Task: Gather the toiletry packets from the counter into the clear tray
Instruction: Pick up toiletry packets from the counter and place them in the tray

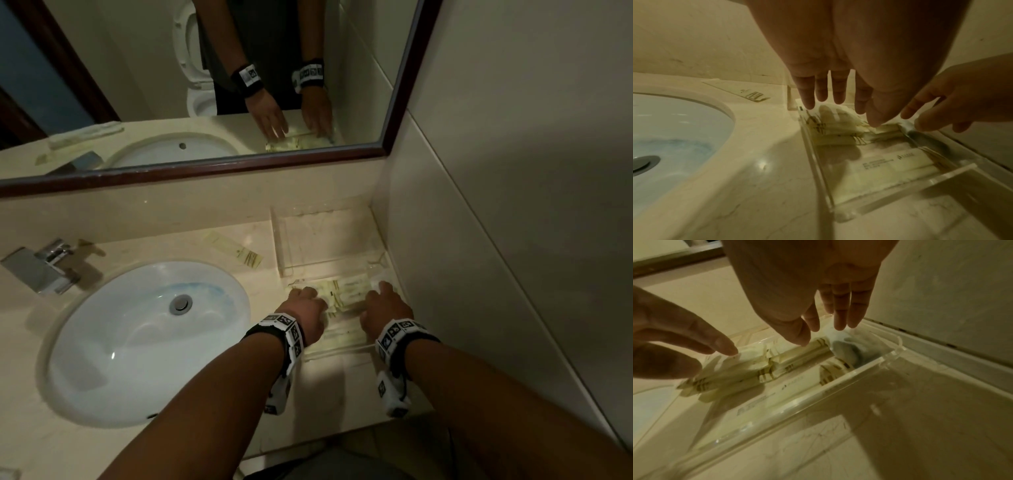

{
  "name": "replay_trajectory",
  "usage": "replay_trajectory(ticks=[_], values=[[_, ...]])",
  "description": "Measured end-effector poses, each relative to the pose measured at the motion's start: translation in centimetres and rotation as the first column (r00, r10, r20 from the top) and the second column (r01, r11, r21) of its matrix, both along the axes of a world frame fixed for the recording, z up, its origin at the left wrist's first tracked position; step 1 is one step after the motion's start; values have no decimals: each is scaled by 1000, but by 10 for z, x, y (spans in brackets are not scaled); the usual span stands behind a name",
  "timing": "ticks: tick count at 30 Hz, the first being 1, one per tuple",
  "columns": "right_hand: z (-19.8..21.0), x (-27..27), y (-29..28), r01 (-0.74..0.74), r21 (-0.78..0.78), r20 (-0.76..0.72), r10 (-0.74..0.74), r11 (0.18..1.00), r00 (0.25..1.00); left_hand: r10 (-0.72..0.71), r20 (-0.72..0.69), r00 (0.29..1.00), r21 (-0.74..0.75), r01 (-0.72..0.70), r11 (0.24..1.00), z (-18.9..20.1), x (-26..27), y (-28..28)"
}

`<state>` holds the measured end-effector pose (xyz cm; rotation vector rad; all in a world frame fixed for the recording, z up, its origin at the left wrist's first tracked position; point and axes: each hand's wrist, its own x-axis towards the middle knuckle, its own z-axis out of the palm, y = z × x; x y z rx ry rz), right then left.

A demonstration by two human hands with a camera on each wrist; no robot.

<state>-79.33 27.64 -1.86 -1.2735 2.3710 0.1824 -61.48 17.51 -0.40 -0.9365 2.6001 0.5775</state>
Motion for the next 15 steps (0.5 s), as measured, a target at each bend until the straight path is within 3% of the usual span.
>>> replay_trajectory(ticks=[9, 15], values=[[-1, -15, -4, 121, 140, 65, -131, 983, 989, -26, 66, 997, 28, 25, 999, -9, -8, 4], [-4, -20, -8, 115, 122, 120, -130, 986, 984, -20, 53, 998, 37, 18, 999, -14, -8, 1]])
